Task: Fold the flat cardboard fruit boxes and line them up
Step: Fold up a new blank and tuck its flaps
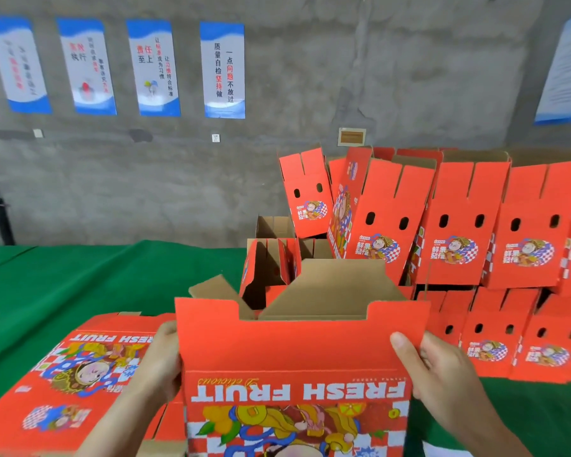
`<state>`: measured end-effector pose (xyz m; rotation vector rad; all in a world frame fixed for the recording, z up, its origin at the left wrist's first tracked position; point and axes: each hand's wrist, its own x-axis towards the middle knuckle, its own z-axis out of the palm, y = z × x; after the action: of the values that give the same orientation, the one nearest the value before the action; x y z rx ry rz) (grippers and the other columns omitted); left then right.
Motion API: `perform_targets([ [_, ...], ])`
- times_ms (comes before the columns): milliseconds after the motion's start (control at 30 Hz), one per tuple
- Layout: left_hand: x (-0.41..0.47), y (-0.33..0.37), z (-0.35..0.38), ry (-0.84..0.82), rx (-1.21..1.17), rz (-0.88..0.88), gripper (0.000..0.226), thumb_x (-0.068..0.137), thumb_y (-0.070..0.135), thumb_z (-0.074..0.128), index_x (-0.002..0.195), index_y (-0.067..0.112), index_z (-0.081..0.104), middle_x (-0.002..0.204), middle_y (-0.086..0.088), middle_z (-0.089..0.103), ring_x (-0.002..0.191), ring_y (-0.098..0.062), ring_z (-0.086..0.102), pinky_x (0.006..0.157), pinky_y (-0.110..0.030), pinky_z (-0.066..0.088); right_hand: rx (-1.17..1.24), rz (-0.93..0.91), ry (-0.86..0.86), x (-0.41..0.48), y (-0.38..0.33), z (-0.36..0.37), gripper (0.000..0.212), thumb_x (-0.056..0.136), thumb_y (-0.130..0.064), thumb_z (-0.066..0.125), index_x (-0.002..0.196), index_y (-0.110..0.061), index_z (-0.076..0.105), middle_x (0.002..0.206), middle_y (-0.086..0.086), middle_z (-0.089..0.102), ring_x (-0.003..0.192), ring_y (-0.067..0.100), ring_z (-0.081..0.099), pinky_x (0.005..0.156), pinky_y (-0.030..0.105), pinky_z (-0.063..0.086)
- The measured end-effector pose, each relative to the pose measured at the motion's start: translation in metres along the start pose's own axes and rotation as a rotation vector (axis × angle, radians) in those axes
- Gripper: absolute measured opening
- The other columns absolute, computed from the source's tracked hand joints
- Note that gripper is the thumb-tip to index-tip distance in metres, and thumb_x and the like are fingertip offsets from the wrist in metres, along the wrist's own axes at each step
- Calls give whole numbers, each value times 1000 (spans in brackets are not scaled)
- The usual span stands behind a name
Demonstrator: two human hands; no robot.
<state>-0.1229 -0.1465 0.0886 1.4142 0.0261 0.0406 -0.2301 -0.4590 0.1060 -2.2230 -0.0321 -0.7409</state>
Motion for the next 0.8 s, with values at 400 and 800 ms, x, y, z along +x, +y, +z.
perform_targets([
  [400, -9, -42, 25, 483, -177, 55, 35, 91, 9, 57, 86, -24, 48, 32, -15, 33, 32, -14, 35, 37, -20, 29, 87, 155, 61, -9, 28, 15, 44, 85, -45, 49, 52, -20, 64, 60, -8, 60, 67, 3, 54, 62, 17, 37],
  [800, -2, -49, 39, 557, -69, 103, 39, 94, 13, 53, 57, 9, 41, 53, -7, 41, 54, -22, 38, 51, -33, 29, 118, 341, 20, 16, 41, 21, 30, 87, -20, 67, 60, -7, 69, 94, -2, 68, 80, 24, 62, 74, 40, 50],
])
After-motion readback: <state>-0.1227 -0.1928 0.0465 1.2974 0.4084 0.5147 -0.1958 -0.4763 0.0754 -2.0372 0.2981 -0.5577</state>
